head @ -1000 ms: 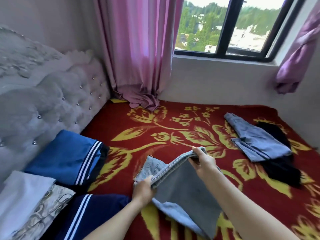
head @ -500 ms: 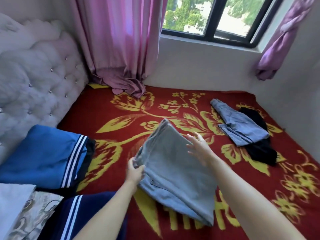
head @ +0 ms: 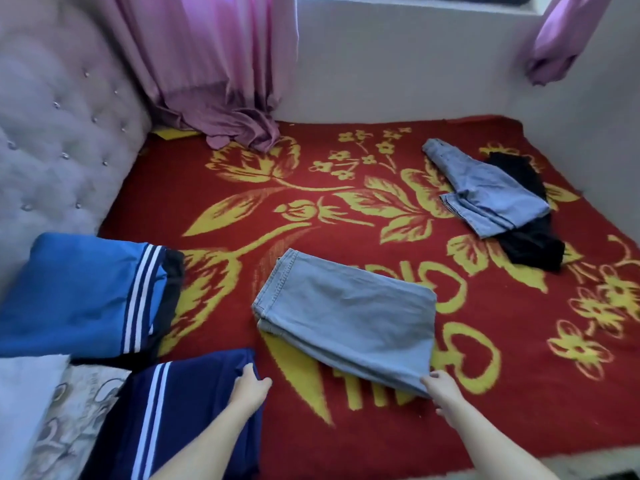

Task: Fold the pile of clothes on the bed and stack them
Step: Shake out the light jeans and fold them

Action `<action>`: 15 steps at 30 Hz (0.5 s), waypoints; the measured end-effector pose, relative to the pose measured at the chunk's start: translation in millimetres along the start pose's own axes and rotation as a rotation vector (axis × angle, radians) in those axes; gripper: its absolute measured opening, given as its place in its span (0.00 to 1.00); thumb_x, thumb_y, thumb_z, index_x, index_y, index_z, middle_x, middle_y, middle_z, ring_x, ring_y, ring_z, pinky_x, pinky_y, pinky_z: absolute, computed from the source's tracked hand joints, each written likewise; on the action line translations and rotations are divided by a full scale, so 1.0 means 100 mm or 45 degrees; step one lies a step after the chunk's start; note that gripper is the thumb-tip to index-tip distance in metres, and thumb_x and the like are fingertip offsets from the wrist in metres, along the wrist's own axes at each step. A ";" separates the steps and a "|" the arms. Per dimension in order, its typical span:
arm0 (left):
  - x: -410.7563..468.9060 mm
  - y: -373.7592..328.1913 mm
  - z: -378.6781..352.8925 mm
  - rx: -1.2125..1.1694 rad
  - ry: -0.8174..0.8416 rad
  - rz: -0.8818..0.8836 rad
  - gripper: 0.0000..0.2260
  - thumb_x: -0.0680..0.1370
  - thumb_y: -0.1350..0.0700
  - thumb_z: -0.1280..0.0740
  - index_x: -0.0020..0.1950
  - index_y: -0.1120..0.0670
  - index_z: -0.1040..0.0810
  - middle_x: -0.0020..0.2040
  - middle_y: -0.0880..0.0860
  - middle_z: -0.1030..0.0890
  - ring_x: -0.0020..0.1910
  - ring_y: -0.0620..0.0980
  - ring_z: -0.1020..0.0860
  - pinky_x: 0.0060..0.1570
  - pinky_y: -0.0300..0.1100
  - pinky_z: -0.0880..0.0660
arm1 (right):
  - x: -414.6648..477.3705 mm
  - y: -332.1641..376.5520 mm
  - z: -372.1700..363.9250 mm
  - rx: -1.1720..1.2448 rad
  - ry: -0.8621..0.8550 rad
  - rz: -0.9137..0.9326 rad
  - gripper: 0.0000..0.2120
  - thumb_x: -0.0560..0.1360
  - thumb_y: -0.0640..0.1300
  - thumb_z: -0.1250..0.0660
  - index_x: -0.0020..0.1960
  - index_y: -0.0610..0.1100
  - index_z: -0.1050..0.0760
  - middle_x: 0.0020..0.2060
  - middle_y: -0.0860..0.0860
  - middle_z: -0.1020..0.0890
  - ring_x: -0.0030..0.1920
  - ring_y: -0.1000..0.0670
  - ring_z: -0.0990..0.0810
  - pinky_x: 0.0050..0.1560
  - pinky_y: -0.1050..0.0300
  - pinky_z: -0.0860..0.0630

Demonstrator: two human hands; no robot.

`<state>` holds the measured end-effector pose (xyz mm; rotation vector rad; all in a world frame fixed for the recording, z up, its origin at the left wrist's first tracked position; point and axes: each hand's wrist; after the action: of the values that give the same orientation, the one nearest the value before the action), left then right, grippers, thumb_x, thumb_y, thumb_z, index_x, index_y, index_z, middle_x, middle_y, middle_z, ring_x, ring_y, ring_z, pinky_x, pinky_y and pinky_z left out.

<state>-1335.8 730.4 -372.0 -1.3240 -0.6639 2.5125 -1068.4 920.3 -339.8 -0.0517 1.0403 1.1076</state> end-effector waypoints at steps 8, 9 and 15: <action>-0.22 -0.48 -0.48 0.036 -0.041 -0.097 0.27 0.79 0.55 0.39 0.76 0.56 0.46 0.71 0.62 0.36 0.67 0.57 0.32 0.58 0.44 0.31 | 0.50 -0.30 0.12 0.066 -0.042 -0.084 0.08 0.75 0.41 0.38 0.40 0.38 0.31 0.37 0.43 0.27 0.39 0.44 0.29 0.38 0.55 0.36; -0.25 -0.49 -0.55 0.014 -0.047 -0.088 0.27 0.79 0.55 0.38 0.76 0.55 0.45 0.72 0.61 0.37 0.69 0.57 0.35 0.62 0.46 0.33 | 0.61 -0.35 0.12 0.093 -0.034 -0.118 0.10 0.75 0.42 0.38 0.37 0.39 0.32 0.35 0.44 0.28 0.37 0.45 0.30 0.36 0.54 0.38; -0.45 -0.42 -0.88 -0.133 -0.153 0.043 0.25 0.79 0.56 0.37 0.75 0.54 0.41 0.71 0.61 0.35 0.68 0.57 0.32 0.66 0.52 0.34 | 0.95 -0.50 0.26 0.148 0.165 -0.145 0.17 0.77 0.43 0.38 0.60 0.31 0.28 0.53 0.37 0.23 0.53 0.39 0.25 0.48 0.55 0.33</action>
<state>-1237.9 774.6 -362.3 -1.2346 -0.8145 2.6342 -1008.7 976.0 -414.4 -0.0898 1.2012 0.9488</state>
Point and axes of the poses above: each hand's wrist, its own x-axis towards the middle knuckle, its own z-axis out of the back of the hand, y = z × x
